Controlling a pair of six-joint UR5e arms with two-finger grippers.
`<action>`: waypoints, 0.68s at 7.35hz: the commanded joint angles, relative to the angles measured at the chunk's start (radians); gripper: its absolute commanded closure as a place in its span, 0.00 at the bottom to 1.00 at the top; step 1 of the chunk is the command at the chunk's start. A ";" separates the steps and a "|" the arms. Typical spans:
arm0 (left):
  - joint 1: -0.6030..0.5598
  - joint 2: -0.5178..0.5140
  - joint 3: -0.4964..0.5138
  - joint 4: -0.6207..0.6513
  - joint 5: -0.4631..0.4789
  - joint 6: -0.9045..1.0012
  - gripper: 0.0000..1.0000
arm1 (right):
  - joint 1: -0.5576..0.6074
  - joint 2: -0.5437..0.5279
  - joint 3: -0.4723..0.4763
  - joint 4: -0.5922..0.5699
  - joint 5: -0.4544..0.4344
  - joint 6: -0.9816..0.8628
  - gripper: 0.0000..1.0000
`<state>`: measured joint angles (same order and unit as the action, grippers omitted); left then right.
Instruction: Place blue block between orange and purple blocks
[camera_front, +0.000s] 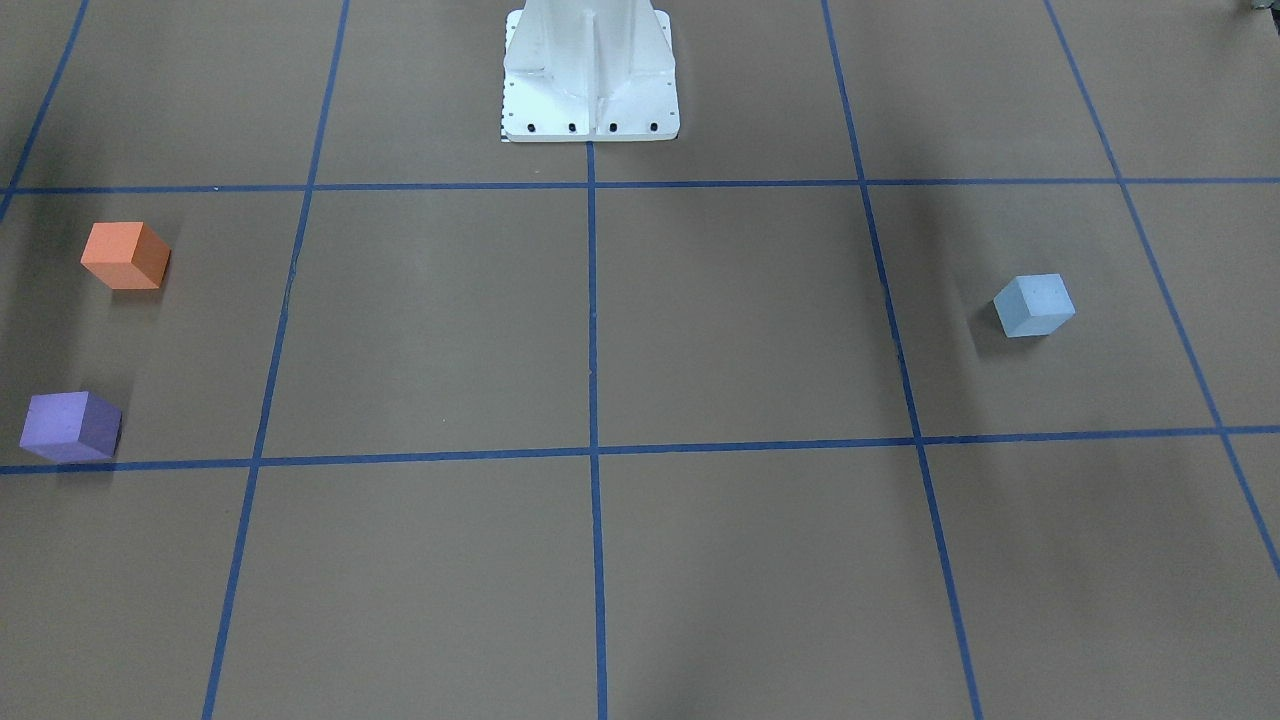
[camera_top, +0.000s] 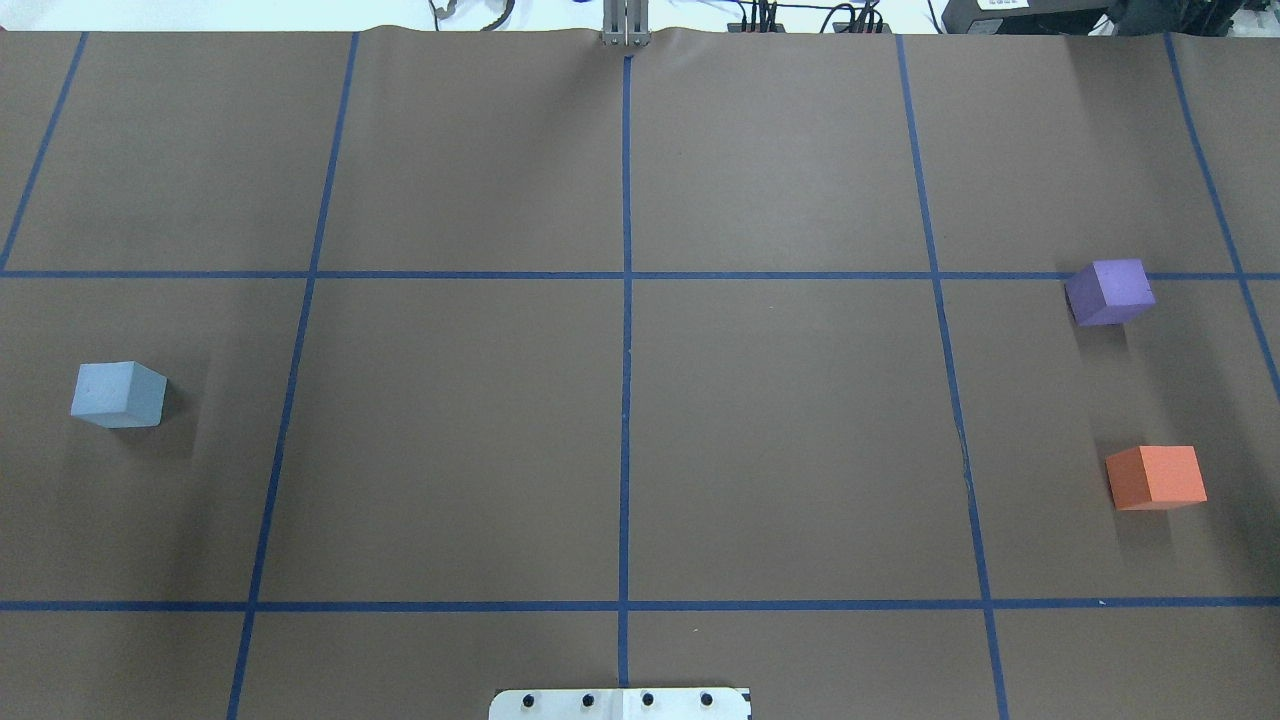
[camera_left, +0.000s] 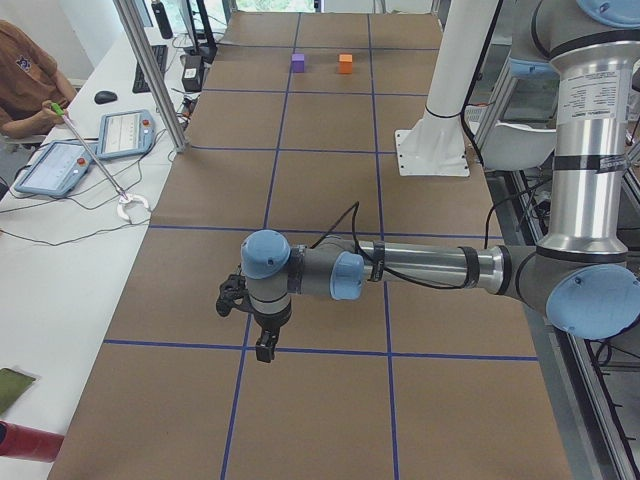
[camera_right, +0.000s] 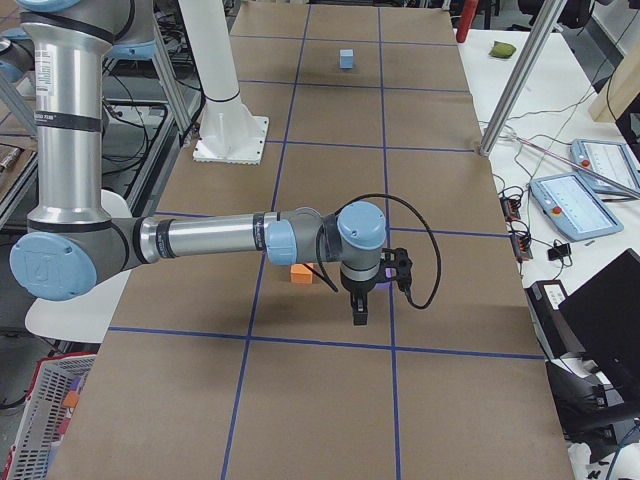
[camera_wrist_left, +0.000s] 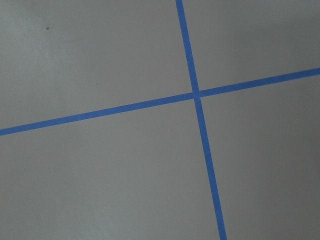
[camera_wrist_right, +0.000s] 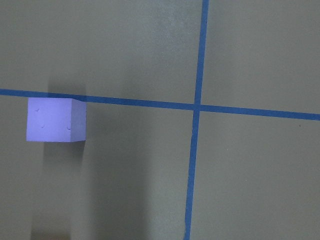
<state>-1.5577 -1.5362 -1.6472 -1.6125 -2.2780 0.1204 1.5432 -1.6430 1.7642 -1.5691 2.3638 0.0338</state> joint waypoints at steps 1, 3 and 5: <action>-0.001 0.001 0.000 0.000 -0.002 0.001 0.00 | 0.000 -0.003 0.006 0.004 0.000 -0.011 0.00; -0.001 -0.004 -0.003 0.000 -0.003 0.001 0.00 | 0.000 -0.003 0.005 0.003 0.002 -0.002 0.00; 0.011 -0.036 -0.031 -0.010 0.000 -0.004 0.00 | 0.000 -0.003 0.008 0.003 0.002 -0.002 0.00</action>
<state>-1.5545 -1.5515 -1.6619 -1.6193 -2.2802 0.1195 1.5432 -1.6461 1.7702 -1.5655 2.3653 0.0318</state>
